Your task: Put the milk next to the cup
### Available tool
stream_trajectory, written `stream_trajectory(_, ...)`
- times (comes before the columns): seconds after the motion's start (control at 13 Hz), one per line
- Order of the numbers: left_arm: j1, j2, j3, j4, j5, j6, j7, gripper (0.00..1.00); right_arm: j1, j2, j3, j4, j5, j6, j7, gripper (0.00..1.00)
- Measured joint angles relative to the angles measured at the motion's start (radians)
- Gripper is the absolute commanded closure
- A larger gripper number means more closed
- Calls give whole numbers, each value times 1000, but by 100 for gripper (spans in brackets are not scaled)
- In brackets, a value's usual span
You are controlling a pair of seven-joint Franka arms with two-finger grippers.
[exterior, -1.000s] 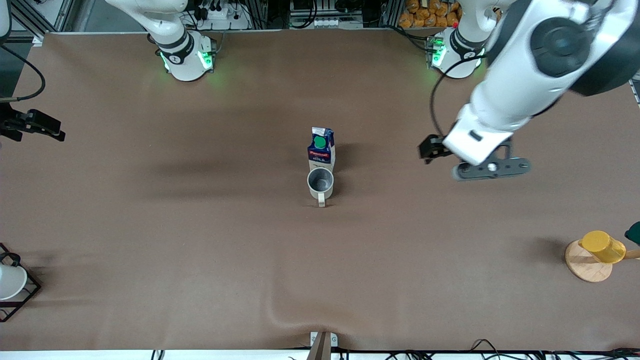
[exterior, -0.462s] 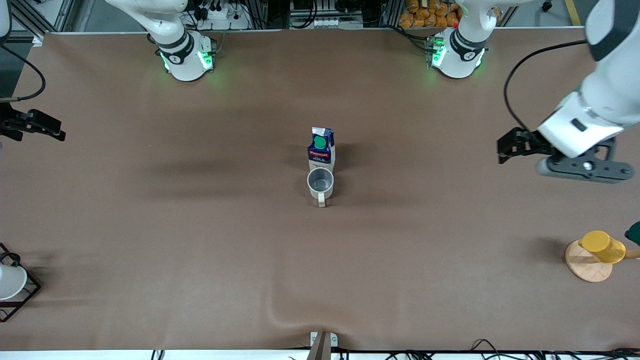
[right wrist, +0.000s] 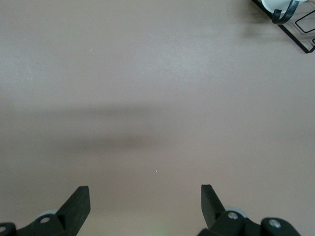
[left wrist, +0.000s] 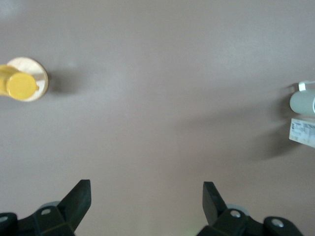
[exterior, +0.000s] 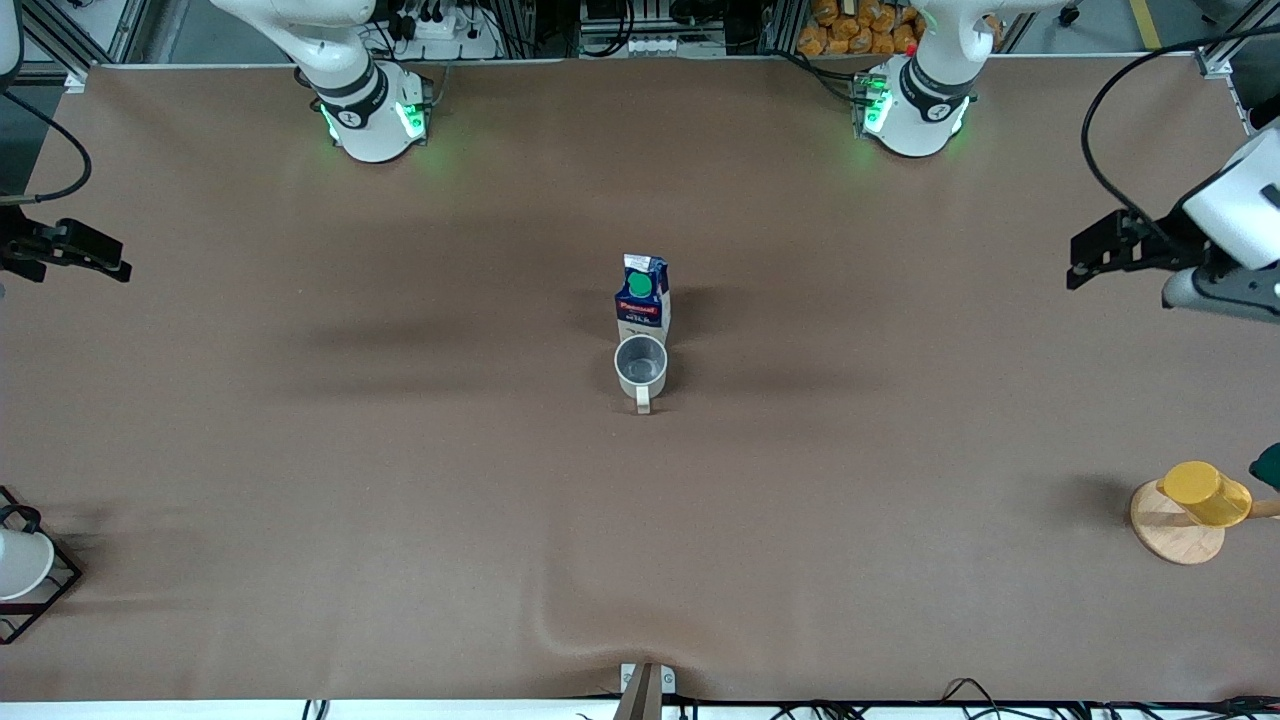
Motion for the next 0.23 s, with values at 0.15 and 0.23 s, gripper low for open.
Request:
stream_trajectory(0.15,0,-42,10,-15,-4,-24,0,0,0,0,0,-1,0,0,0,0)
stream_trajectory(0.23,0,-58,11,-25,-5,-27,0,0,0,0,-1,-2,0,0,0,0)
